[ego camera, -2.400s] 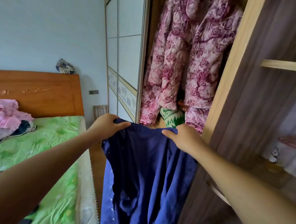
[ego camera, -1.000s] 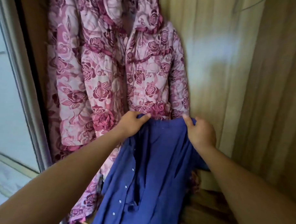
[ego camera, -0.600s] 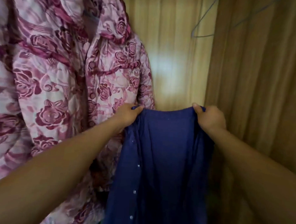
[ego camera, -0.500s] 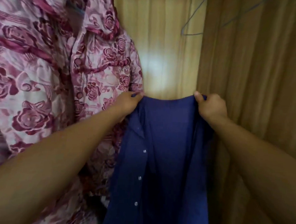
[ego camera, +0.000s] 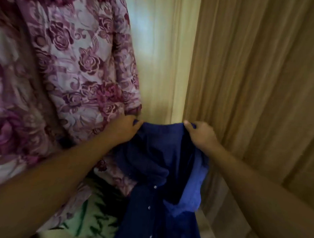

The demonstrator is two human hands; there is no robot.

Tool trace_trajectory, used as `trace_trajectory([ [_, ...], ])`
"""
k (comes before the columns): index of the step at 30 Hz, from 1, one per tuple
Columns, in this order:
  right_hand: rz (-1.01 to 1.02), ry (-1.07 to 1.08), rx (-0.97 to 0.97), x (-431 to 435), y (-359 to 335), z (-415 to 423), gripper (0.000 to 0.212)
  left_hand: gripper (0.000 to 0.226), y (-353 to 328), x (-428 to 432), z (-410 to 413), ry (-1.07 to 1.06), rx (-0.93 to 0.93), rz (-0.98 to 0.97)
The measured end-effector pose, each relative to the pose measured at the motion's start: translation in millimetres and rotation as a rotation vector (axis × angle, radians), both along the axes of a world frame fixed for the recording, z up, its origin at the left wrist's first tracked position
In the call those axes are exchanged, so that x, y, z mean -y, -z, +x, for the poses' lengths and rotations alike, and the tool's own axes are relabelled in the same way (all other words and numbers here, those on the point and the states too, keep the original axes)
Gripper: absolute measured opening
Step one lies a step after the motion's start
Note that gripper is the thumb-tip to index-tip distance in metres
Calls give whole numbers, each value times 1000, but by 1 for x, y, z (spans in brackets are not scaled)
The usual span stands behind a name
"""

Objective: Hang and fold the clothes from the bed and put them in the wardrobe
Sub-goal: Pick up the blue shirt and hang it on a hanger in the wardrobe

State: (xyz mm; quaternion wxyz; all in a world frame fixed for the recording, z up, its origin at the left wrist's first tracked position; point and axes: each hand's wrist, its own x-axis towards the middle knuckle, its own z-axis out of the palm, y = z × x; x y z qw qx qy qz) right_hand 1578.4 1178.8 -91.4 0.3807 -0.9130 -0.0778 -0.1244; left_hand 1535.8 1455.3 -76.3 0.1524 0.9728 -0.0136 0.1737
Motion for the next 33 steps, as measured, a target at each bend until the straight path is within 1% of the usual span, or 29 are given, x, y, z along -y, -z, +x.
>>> trace_trajectory([
  [2, -6, -37, -133, -2, 57, -7, 53, 44, 57, -3, -9, -52, -27, 221],
  [5, -42, -22, -282, -2, 124, -9, 52, 39, 115, -11, -18, -53, -218, 309],
  [6, -53, -16, -326, -2, 140, -9, 54, 37, 126, -14, -20, -61, -251, 335],
  [9, -40, -42, -409, -3, 170, -8, 50, 34, 137, -17, -21, -124, -209, 410],
  [12, -13, -115, -392, -8, 169, -3, 45, 35, 127, -12, -22, -138, -102, 473],
  [14, -17, -146, -364, -11, 150, 2, 47, 34, 112, -9, -21, -98, -118, 410],
  [16, -57, -168, -338, -14, 116, 7, 36, 30, 90, -4, -18, -16, -246, 297],
  [17, -102, -179, -308, -15, 95, 9, 34, 28, 77, 0, -16, 37, -331, 239],
  [18, -157, -190, -268, -17, 73, 10, 36, 28, 62, 4, -13, 93, -395, 196],
  [19, -214, -203, -230, -19, 49, 10, 38, 31, 44, 9, -11, 138, -421, 170],
  [20, -270, -215, -193, -20, 25, 9, 42, 35, 24, 13, -8, 163, -416, 159],
  [23, -384, -231, -108, -21, -46, 1, 52, 51, -41, 24, -2, 187, -321, 129],
  [26, -443, -187, -53, -13, -111, -8, 51, 52, -103, 32, 4, 190, -225, 184],
  [28, -437, -141, 23, -5, -153, -13, 51, 53, -144, 37, 5, 181, -171, 195],
  [33, -346, -48, 223, 8, -248, -32, 50, 53, -244, 47, -4, 188, -15, 217],
])
